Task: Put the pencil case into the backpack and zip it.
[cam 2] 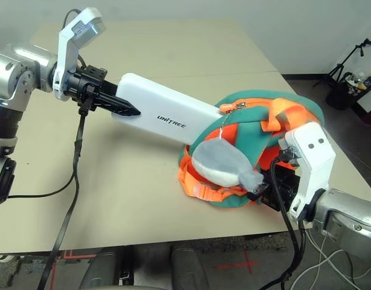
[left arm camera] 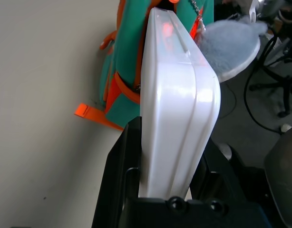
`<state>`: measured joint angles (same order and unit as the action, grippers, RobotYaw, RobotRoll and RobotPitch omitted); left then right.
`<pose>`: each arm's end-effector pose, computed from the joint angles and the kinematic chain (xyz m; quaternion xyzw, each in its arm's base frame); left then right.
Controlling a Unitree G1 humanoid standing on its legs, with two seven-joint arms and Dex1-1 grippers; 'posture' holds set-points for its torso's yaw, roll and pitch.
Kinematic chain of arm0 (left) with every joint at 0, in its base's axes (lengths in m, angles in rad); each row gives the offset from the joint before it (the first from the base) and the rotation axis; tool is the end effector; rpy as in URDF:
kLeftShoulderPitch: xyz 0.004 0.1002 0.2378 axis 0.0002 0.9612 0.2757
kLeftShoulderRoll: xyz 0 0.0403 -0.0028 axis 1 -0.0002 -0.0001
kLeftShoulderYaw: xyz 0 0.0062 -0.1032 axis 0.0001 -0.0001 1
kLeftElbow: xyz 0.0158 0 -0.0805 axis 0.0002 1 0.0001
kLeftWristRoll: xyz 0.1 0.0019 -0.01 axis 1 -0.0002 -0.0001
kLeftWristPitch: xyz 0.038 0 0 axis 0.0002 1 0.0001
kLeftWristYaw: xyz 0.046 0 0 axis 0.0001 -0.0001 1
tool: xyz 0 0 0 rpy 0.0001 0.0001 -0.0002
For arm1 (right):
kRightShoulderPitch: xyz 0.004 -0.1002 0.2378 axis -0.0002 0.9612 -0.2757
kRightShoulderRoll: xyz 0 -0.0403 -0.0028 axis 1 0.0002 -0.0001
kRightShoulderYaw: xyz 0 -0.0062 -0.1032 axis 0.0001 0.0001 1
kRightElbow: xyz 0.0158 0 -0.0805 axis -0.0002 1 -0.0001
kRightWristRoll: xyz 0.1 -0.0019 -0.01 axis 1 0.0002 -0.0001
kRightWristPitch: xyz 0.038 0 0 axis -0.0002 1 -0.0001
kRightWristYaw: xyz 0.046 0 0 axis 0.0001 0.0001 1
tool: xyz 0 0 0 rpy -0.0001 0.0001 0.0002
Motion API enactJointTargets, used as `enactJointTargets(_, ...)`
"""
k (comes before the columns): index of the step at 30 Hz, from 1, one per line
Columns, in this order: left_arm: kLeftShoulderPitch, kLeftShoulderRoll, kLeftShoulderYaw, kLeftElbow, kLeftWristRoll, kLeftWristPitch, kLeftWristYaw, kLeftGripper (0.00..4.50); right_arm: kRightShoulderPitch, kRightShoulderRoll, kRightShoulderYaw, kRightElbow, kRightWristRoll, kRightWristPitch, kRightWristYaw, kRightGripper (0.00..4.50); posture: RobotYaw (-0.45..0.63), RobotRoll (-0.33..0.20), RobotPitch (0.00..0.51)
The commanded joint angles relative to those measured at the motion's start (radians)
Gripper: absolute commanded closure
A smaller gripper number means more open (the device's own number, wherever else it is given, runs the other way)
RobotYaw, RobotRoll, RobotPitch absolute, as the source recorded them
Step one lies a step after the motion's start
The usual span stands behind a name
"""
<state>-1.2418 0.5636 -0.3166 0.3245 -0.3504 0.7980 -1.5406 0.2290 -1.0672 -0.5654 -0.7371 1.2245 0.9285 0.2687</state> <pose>0.3321 0.1480 0.3031 0.1641 0.1436 -0.7209 0.6579 0.1397 -0.2568 0.2140 -0.0738 0.1860 0.2822 0.9383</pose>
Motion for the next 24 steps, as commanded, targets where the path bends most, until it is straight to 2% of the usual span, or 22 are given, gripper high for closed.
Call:
enactJointTargets(1, 0.026, -0.048, -0.053, -0.002, 0.044, -0.075, 0.018, 3.14, -0.017, 0.017, 0.054, 0.001, -0.023, 0.010, 0.008, 4.31, -0.19, 0.000, 0.139)
enactJointTargets(12, 0.036, -0.177, -0.086, 0.030, 0.129, -0.187, 0.111, 3.14, -0.075, 0.052, 0.114, 0.016, -0.088, 0.014, 0.025, 4.31, -0.19, 0.000, 0.137)
enactJointTargets(24, 0.015, -0.294, -0.142, 0.142, 0.194, -0.185, 0.105, 3.14, -0.153, 0.101, 0.185, 0.031, -0.151, 0.009, 0.034, 4.31, -0.20, 0.000, 0.121)
